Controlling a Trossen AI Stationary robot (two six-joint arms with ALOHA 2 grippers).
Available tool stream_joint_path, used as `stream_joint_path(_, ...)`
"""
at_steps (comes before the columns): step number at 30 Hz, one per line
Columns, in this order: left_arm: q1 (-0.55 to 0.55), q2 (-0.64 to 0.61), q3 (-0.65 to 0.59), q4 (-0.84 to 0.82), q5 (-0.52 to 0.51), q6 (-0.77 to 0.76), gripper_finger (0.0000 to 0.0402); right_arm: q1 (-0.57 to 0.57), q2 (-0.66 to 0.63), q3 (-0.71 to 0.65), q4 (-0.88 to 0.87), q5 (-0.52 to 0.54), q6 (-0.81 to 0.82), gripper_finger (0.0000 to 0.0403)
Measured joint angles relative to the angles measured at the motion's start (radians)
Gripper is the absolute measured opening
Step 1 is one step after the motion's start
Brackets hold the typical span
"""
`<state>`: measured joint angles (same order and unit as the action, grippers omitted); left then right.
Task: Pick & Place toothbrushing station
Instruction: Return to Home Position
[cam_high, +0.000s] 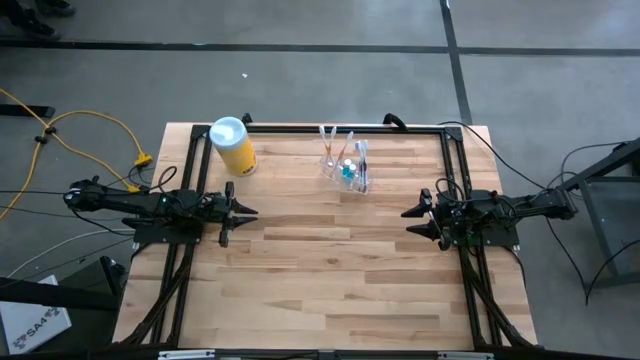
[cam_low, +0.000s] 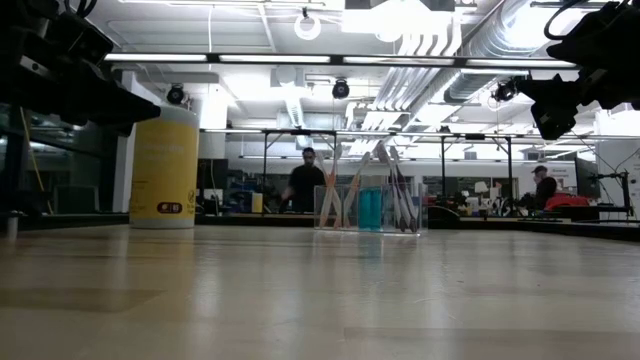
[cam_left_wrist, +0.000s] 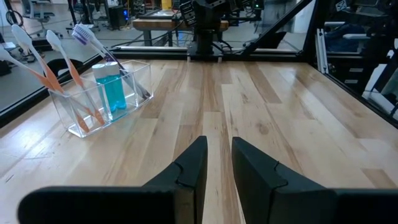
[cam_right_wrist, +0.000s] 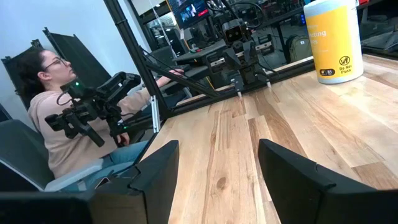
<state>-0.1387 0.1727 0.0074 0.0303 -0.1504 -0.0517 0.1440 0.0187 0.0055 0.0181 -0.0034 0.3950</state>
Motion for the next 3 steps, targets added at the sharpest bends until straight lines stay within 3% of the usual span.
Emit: stream_joint_path(3, 0.000, 0.000, 0.000, 0.000, 0.005, 0.000, 0.0069, 0.000, 0.000, 0.000, 0.000, 0.000, 0.000, 0.0211)
